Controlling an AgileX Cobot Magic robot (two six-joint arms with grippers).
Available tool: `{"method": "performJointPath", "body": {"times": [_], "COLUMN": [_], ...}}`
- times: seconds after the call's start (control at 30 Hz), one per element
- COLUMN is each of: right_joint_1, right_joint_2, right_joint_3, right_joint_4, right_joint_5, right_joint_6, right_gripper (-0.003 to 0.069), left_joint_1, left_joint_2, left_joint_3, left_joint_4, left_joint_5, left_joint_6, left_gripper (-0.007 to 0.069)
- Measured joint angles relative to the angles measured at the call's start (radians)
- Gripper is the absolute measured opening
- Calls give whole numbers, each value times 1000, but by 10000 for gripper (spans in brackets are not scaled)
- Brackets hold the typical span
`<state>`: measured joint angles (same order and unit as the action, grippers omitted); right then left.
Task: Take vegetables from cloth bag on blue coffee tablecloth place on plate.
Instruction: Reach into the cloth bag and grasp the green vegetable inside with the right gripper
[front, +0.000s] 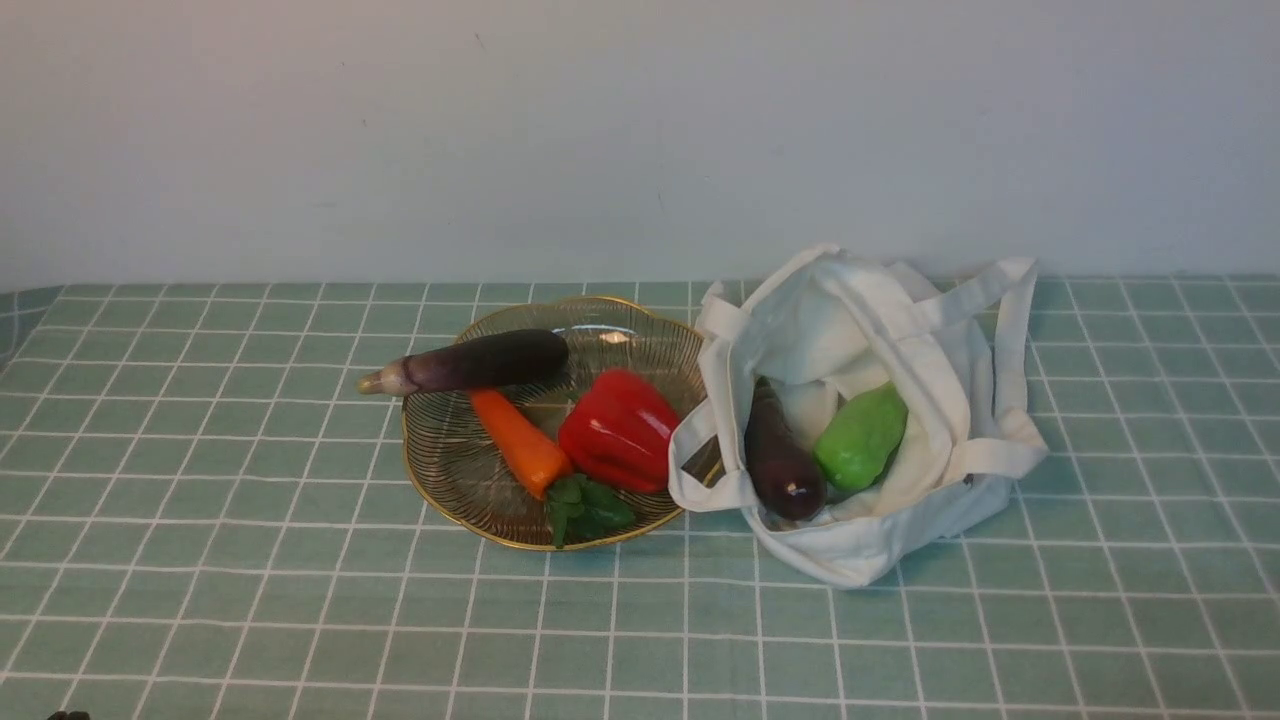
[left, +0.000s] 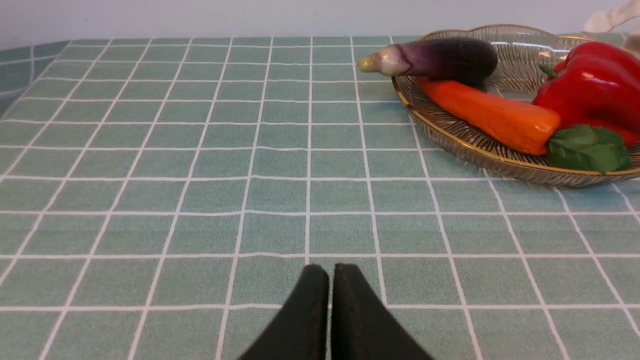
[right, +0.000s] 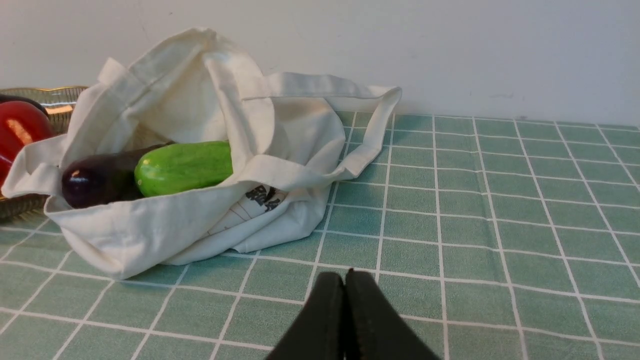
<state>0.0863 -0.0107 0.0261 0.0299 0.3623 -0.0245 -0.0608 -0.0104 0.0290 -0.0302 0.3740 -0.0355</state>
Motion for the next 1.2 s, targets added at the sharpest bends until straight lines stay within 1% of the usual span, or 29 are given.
{"method": "performJointPath", "body": {"times": [0.57,0.67,0.73,0.77,0.8,0.83,0.87,0.9,0.97,1.1,1.2], "right_joint_1": [0,0,0,0,0,0,0,0,0,0,0], "right_joint_2": [0,0,0,0,0,0,0,0,0,0,0], "right_joint_3": [-1,-1,0,2,2,2,2,2,2,2,2], "right_joint_4": [-16,2,124,207,358,388,477,521,570,602,665], "right_joint_5": [0,0,-14,-25,-50,-58,-89,-103,-112,-73,-66], "right_joint_6": [0,14,81,115,168,177,192,198,205,208,215], "right_gripper": [-15,-15,-15,-15,-15,-15,-15,-15,-15,-15,-15], "left_joint_1": [0,0,0,0,0,0,0,0,0,0,0], "left_joint_2": [0,0,0,0,0,0,0,0,0,0,0], "left_joint_3": [0,0,0,0,0,0,0,0,0,0,0], "left_joint_4": [0,0,0,0,0,0,0,0,0,0,0], "left_joint_5": [0,0,0,0,0,0,0,0,0,0,0], "left_joint_6": [0,0,0,0,0,0,0,0,0,0,0], "left_gripper": [-4,-4,-4,-4,-4,-4,-4,-4,-4,-4,-4]}}
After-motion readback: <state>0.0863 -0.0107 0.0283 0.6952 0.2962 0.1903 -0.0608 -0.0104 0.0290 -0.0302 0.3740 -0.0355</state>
